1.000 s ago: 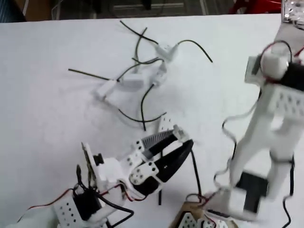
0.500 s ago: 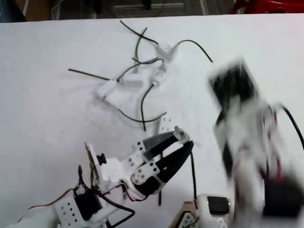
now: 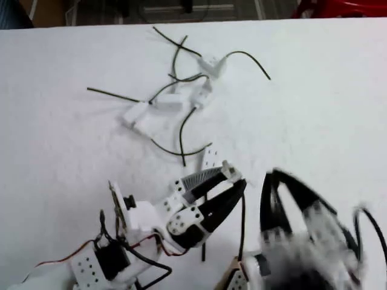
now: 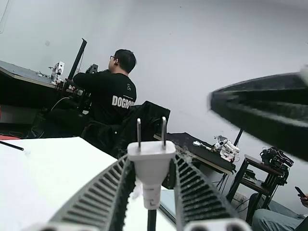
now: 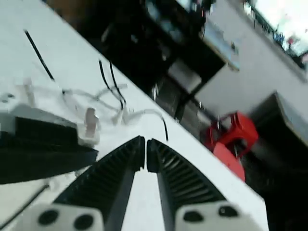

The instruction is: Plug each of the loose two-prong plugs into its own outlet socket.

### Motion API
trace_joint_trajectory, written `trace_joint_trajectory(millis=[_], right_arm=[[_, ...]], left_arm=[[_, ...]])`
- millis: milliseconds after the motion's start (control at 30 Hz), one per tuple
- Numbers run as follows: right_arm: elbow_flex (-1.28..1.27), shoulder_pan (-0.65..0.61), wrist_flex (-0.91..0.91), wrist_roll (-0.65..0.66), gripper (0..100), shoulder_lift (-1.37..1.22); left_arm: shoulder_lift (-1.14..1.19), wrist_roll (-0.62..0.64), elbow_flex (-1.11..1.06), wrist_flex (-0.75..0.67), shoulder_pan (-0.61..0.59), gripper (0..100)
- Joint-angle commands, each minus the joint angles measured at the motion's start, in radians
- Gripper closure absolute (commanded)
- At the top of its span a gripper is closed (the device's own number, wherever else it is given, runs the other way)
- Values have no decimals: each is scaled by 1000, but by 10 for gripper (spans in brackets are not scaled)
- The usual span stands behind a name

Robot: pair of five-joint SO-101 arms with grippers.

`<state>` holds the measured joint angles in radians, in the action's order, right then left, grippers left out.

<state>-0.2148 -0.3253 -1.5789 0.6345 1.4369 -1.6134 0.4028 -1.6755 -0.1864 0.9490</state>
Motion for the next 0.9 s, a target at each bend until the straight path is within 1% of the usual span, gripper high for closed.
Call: trace_joint_trajectory(millis=[0, 100, 233, 300, 467, 567, 633, 767, 867], right_arm=[[-12, -193, 61, -55, 979, 48], [-60, -329, 99, -61, 979, 70], [-143, -441, 130, -63, 979, 68], [-204, -463, 177, -61, 979, 68], [-334, -450, 275, -44, 979, 68], [-370, -384, 302, 34, 979, 67], [-410, -306, 334, 89, 979, 56], [-457, -87, 410, 193, 979, -33], [-427, 82, 440, 207, 979, -120]], left_arm=[[-12, 9, 6, -25, 8, 976], [-12, 9, 6, -25, 8, 976], [-12, 9, 6, -25, 8, 976], [-12, 9, 6, -25, 8, 976], [-12, 9, 6, -25, 8, 976], [-12, 9, 5, -25, 8, 976], [-12, 9, 5, -25, 8, 976], [-12, 9, 5, -25, 10, 976], [-12, 9, 5, -23, 10, 976]])
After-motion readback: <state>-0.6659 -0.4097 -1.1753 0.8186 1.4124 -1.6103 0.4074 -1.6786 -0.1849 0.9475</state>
